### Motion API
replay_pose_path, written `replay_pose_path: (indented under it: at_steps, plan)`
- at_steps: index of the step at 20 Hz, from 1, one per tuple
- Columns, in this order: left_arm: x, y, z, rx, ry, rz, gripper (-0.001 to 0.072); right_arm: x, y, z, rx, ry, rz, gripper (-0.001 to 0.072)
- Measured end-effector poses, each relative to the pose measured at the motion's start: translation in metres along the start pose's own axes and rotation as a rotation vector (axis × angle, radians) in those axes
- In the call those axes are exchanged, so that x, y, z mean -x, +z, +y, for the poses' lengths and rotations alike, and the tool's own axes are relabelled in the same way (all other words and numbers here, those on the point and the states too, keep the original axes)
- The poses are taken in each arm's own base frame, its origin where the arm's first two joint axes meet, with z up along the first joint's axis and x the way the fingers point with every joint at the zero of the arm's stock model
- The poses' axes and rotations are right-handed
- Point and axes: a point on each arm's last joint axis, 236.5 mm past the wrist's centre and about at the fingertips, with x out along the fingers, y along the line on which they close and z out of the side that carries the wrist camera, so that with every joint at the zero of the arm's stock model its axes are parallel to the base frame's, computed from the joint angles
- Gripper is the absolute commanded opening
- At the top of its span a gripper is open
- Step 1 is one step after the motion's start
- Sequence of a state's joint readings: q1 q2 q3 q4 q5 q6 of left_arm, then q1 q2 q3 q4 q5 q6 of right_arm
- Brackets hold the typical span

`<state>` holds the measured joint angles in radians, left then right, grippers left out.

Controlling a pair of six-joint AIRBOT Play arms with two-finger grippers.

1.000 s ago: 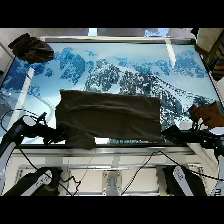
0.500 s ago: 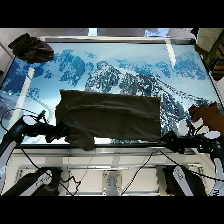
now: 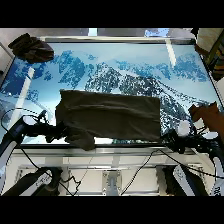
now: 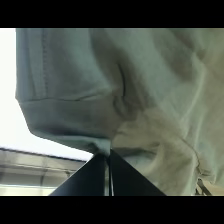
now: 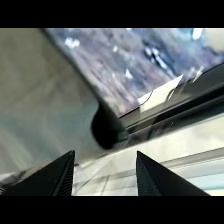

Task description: Fold the shirts.

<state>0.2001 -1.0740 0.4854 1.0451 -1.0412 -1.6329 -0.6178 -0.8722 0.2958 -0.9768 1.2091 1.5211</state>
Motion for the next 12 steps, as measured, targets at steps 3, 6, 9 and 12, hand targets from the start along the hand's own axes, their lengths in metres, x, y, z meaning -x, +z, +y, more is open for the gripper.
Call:
replay_pose_path:
  at_steps: [3,6,9,12]
  plan:
    - [0.0,-0.002,0.0,-0.004,-0.002,0.006,0.0016,-0.008,0.004,0.0,-0.046,0.019,-0.004,0.0435]
    - [0.0,-0.002,-0.001,-0.006,-0.003,0.009,0.0016,-0.012,0.009,0.003,-0.067,0.042,-0.017,0.0359]
    - [0.0,-0.003,-0.001,-0.006,-0.004,0.011,0.0016,-0.014,0.016,0.001,-0.058,0.041,-0.044,0.0081]
    - [0.0,-0.003,-0.001,-0.006,-0.005,0.011,0.0016,-0.014,0.019,0.018,-0.032,0.113,-0.055,0.0026]
